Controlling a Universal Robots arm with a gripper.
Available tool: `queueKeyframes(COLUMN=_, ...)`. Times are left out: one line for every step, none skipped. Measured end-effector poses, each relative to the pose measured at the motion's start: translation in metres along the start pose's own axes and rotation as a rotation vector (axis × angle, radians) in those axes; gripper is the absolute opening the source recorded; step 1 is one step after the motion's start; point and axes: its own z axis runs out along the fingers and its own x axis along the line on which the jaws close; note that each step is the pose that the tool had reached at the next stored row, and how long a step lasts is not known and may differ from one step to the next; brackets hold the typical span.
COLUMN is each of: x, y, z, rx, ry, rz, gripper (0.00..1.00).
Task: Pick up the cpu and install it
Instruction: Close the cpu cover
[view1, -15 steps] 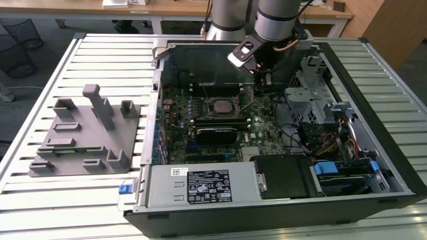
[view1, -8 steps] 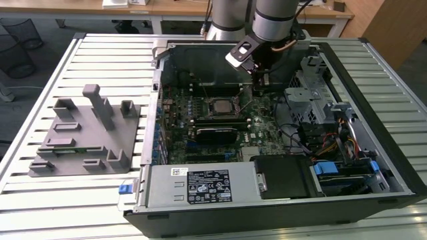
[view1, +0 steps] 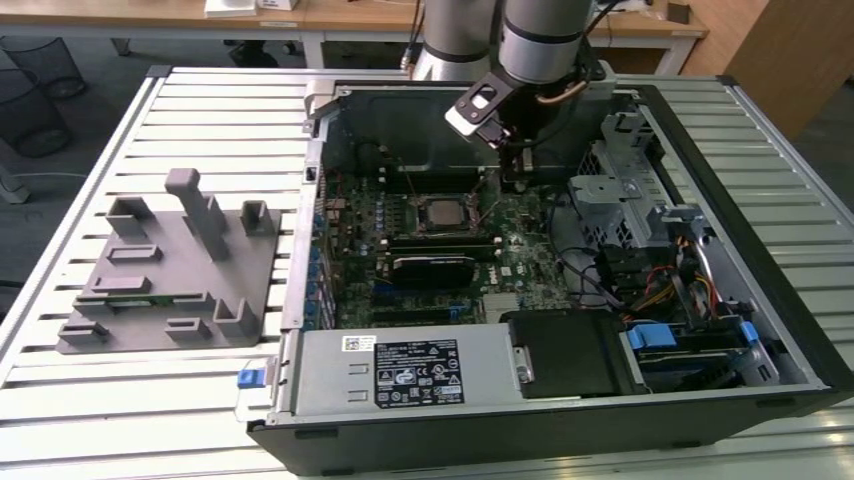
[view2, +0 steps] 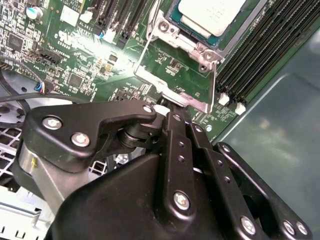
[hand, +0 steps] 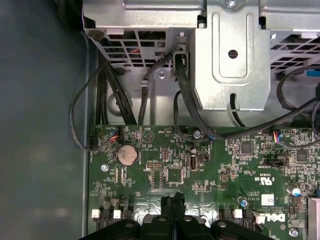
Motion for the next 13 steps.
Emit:
queueKeyframes(x=0.0000, y=-0.0009, z=0.0001, rx=0.0000, ry=0.0000, rz=0.000, gripper=0.11)
queueKeyframes(x=0.0000, y=-0.0021, z=0.0003, rx=0.0001, ry=0.0000, rz=0.000, gripper=0.11)
queueKeyframes(x=0.0000, y=-0.0032, z=0.0004, rx=0.0000, ry=0.0000, rz=0.000, gripper=0.11)
queueKeyframes(x=0.0000, y=-0.0046, z=0.0005, rx=0.0000, ry=0.0000, rz=0.000, gripper=0.11)
queueKeyframes(x=0.0000, y=-0.0061, z=0.0006, rx=0.0000, ry=0.0001, rz=0.000, gripper=0.11)
queueKeyframes(x=0.0000, y=-0.0076, z=0.0007, rx=0.0000, ry=0.0001, rz=0.000, gripper=0.11)
queueKeyframes(x=0.0000, y=-0.0091, z=0.0008, rx=0.0000, ry=0.0001, rz=0.000, gripper=0.11)
queueKeyframes(x=0.0000, y=-0.0104, z=0.0008, rx=0.0000, ry=0.0001, rz=0.000, gripper=0.11)
queueKeyframes(x=0.0000, y=-0.0118, z=0.0009, rx=0.0000, ry=0.0000, rz=0.000, gripper=0.11)
queueKeyframes(x=0.0000, y=-0.0131, z=0.0009, rx=0.0001, ry=0.0000, rz=0.000, gripper=0.11)
queueKeyframes(x=0.0000, y=-0.0145, z=0.0010, rx=0.0001, ry=0.0000, rz=0.000, gripper=0.11)
queueKeyframes(x=0.0000, y=-0.0160, z=0.0010, rx=0.0001, ry=-0.0001, rz=0.000, gripper=0.11)
queueKeyframes(x=0.0000, y=-0.0175, z=0.0011, rx=0.0001, ry=-0.0001, rz=0.000, gripper=0.11)
